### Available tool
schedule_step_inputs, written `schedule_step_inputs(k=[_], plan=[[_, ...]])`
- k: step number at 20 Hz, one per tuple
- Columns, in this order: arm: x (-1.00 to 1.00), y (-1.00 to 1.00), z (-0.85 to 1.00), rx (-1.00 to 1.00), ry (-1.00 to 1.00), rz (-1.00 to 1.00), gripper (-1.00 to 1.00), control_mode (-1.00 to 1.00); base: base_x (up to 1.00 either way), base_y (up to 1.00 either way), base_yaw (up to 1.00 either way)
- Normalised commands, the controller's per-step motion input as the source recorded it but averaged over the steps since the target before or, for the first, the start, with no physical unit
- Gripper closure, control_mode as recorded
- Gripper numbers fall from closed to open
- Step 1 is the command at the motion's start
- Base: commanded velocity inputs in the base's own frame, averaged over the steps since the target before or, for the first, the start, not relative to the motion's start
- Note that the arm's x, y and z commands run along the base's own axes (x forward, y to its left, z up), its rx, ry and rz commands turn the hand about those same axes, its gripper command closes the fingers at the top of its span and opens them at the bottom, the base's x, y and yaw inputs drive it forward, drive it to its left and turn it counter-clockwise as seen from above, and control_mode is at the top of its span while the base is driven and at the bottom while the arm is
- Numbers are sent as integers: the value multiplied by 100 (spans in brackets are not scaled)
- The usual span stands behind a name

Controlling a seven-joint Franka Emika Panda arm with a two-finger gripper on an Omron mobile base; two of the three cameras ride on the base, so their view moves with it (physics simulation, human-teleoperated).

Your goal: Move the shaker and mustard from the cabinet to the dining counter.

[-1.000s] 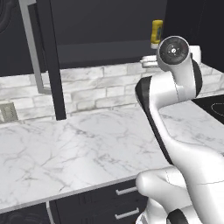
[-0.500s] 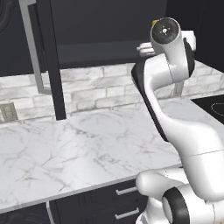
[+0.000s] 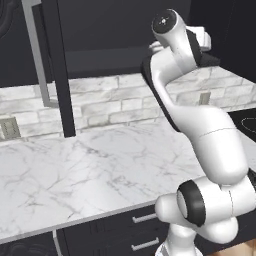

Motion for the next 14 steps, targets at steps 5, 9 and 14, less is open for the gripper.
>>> schedule_step_inputs(k=[5,9,14], plan=[[35,-24,-10,0,-6,-10,-100,-100,0,0,0],[12,-15,-5,0,-10,-3,-100,-100,0,0,0],[0,-3,-1,0,-8,0,-100,-100,0,0,0]])
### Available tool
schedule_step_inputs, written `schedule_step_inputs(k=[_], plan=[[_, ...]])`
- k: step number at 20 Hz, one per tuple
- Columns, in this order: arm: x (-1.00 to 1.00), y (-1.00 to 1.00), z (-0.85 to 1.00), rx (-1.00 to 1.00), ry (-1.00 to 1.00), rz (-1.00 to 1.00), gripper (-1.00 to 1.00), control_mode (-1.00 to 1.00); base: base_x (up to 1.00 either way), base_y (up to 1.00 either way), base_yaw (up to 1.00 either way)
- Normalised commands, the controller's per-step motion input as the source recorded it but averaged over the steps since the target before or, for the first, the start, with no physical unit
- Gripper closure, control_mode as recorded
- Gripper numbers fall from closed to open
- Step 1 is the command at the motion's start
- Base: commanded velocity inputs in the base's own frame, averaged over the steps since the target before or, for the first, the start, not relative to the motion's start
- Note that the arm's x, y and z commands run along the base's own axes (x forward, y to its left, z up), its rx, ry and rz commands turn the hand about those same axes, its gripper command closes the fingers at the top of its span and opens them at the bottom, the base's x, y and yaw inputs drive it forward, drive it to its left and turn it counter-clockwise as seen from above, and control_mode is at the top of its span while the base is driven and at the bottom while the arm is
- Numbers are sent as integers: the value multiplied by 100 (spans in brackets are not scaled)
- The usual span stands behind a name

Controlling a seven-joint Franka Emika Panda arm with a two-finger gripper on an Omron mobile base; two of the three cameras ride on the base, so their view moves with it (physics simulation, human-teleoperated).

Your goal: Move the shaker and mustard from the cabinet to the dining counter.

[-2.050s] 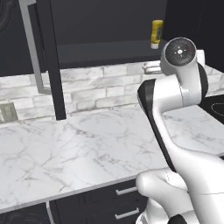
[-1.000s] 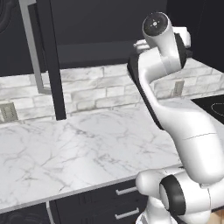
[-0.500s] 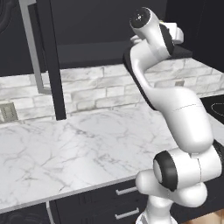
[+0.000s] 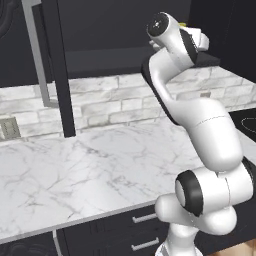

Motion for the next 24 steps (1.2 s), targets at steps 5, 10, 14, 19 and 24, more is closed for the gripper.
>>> schedule_step_inputs(k=[5,10,14,19,24], plan=[[10,-8,0,0,0,0,-100,-100,0,0,0],[21,-13,0,0,-2,0,-100,-100,0,0,0],[20,-9,0,0,-1,0,-100,-100,0,0,0],[25,-8,0,0,0,0,-100,-100,0,0,0],[29,-4,0,0,0,0,-100,-100,0,0,0]])
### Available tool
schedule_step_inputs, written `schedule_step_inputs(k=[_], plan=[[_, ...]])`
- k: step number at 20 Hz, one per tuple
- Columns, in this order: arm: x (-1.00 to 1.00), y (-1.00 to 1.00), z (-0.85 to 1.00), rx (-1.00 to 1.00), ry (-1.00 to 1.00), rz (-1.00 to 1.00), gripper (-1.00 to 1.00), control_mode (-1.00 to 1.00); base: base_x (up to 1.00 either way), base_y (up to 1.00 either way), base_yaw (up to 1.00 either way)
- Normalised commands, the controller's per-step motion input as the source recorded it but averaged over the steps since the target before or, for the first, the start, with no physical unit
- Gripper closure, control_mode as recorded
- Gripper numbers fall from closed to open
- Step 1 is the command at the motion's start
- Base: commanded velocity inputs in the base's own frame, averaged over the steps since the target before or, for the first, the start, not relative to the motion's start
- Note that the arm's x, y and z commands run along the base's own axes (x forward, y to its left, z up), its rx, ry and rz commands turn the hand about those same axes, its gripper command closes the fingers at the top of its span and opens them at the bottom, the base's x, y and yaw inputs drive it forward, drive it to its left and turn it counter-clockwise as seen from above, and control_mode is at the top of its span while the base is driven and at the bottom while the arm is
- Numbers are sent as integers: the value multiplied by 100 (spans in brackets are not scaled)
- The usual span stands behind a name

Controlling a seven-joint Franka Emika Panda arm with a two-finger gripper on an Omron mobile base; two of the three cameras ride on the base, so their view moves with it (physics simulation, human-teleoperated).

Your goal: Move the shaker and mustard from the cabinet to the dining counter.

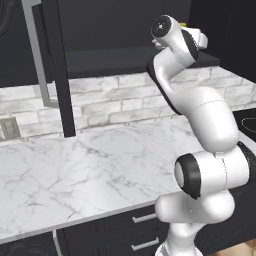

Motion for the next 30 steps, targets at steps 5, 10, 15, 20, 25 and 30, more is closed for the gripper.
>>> schedule_step_inputs(k=[5,10,15,20,25,30], plan=[[28,0,0,0,0,0,-100,-100,0,0,0],[32,-2,0,0,0,0,-100,-100,0,0,0],[33,0,0,0,0,0,-100,-100,0,0,0],[28,-4,0,0,0,-1,-100,-100,0,0,0],[19,-8,0,0,0,-3,-100,-100,0,0,0],[16,-3,-2,0,0,-2,-100,-100,0,0,0]])
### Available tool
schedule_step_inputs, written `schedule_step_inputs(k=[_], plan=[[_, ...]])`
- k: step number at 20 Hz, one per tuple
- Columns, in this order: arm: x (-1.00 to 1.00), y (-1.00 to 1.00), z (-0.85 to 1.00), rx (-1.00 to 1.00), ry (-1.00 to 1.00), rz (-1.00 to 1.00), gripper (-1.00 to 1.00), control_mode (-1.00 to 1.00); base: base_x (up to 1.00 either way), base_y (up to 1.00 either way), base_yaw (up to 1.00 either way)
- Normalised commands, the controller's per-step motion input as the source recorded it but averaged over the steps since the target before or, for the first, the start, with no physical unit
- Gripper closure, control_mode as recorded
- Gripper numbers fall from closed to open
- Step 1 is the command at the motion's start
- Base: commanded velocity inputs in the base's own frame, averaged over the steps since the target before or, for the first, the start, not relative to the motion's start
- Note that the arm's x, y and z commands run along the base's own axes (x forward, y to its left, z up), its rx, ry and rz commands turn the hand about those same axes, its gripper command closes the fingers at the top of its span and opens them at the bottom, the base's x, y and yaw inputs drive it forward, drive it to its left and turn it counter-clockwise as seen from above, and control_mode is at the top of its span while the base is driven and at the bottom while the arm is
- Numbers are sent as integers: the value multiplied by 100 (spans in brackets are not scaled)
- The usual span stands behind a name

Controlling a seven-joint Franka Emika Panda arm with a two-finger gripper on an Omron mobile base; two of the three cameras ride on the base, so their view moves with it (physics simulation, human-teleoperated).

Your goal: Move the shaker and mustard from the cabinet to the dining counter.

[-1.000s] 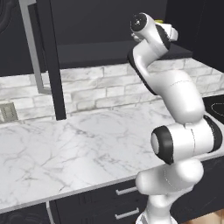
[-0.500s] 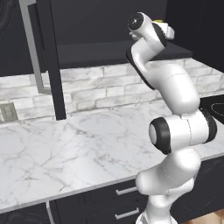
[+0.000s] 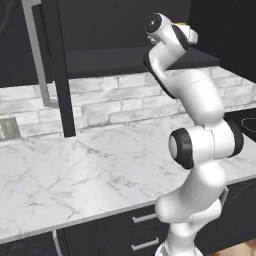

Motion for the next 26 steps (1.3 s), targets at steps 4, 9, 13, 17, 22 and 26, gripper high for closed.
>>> schedule_step_inputs(k=[4,9,13,17,22,26], plan=[[15,-1,-5,0,0,-2,-100,-100,0,0,0],[15,-1,-3,0,0,-1,-100,-100,0,0,0],[18,-1,-2,0,0,0,-100,-100,0,0,0],[19,0,-4,0,0,0,-100,-100,0,0,0],[12,-2,0,0,0,-1,-100,-100,0,0,0],[7,-9,0,0,0,-3,-100,-100,0,0,0]])
